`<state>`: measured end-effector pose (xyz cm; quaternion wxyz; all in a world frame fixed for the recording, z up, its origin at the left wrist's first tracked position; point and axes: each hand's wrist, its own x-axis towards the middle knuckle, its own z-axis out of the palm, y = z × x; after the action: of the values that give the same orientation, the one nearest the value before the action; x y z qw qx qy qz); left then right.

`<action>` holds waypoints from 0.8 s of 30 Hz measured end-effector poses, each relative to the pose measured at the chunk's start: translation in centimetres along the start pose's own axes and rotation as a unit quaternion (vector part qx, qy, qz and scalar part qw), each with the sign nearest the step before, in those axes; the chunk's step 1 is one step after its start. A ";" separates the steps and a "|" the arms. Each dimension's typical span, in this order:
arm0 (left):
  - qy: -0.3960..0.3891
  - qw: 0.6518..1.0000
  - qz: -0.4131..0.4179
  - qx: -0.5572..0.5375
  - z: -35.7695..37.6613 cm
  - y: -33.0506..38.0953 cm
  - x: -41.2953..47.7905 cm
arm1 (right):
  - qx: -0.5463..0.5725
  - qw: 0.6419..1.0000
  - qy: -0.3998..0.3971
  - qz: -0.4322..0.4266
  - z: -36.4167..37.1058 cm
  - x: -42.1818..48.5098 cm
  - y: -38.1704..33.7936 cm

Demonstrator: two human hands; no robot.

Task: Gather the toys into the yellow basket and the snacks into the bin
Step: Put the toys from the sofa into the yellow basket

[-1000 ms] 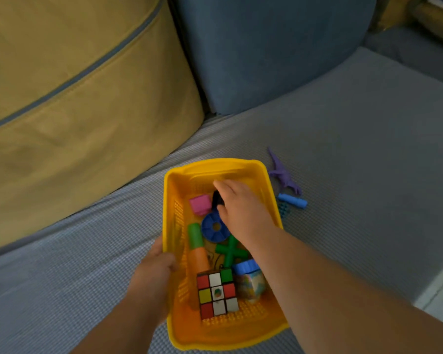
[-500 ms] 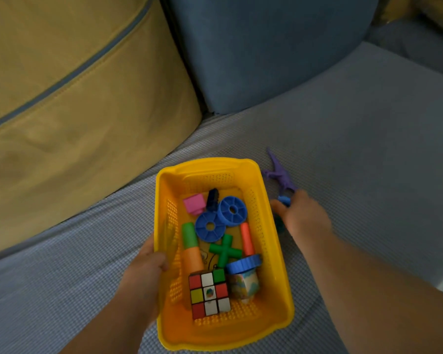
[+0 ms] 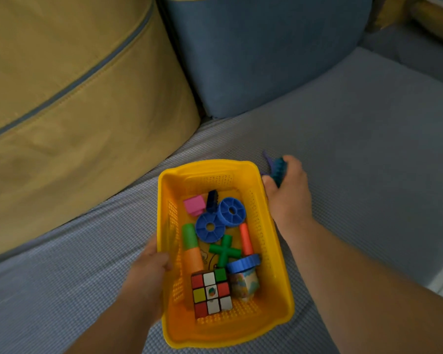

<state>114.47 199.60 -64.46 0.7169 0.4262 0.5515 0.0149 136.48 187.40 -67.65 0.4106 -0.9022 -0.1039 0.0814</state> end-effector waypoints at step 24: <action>-0.006 0.999 -0.015 -0.028 0.3 -0.3 -0.2 | -0.107 0.993 0.025 -0.051 0.5 0.4 0.5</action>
<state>114.46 199.09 -64.48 0.7320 0.3974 0.5531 0.0171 136.79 187.54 -68.37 0.3174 -0.9363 -0.1478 0.0265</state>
